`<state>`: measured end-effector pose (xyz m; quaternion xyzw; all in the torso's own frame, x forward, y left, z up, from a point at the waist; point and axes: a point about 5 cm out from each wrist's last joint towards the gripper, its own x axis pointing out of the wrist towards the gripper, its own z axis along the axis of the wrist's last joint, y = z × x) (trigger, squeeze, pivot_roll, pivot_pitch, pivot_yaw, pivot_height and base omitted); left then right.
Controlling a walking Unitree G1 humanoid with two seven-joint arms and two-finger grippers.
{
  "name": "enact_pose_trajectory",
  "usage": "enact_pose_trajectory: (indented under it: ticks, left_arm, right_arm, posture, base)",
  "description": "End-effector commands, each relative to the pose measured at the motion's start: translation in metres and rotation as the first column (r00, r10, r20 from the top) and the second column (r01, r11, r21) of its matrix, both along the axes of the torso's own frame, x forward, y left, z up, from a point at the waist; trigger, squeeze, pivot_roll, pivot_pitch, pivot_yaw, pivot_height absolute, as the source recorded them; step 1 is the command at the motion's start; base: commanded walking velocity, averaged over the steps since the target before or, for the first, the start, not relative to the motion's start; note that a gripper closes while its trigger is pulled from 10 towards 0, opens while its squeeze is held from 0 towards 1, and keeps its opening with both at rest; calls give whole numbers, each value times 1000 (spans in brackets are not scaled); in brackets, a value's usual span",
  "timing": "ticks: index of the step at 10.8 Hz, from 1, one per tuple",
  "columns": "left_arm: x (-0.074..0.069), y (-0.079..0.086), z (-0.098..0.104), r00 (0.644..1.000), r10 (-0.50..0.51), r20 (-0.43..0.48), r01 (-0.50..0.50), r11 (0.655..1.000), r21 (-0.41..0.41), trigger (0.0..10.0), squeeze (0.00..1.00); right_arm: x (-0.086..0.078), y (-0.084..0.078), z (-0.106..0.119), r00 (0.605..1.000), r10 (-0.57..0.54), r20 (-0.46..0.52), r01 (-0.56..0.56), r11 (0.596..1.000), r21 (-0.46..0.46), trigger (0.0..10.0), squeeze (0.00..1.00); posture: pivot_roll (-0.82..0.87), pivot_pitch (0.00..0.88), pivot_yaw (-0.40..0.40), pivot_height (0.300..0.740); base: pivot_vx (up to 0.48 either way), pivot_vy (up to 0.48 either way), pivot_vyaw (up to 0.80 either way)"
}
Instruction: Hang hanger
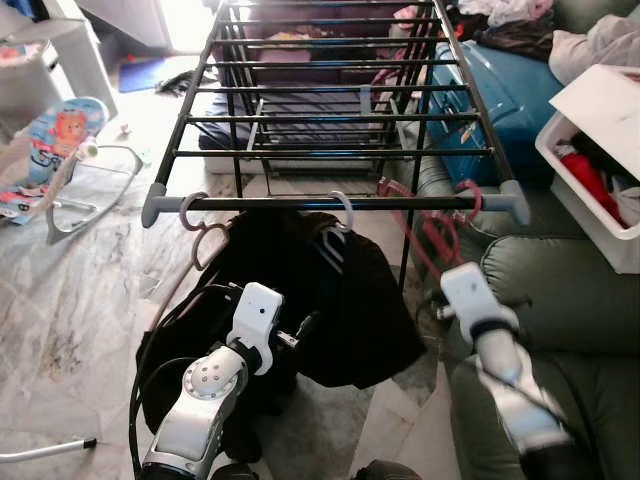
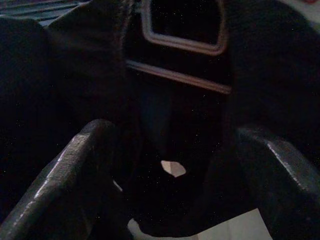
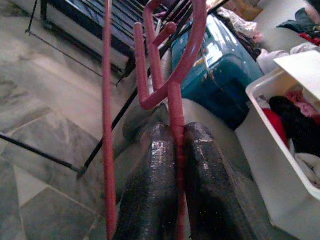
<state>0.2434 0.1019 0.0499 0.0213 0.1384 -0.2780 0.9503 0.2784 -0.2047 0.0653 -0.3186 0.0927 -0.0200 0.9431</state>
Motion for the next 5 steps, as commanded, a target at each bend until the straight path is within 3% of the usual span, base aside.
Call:
enact_pose_trajectory:
  ticks: [1, 5]
  left_arm:
    - [2, 2, 3, 1000, 9, 9, -9, 1000, 11, 10000, 0]
    - [1, 2, 2, 1000, 7, 2, -7, 1000, 13, 10000, 0]
  right_arm:
    - [7, -5, 4, 999, -40, 7, 40, 999, 13, 10000, 0]
    - [20, -24, -6, 977, -199, -80, 206, 974, 89, 10000, 0]
  posture:
    - [-59, 0, -4, 740]
    - [-59, 0, -1, 740]
  base:
    - [0, 0, 0]
    - [0, 0, 0]
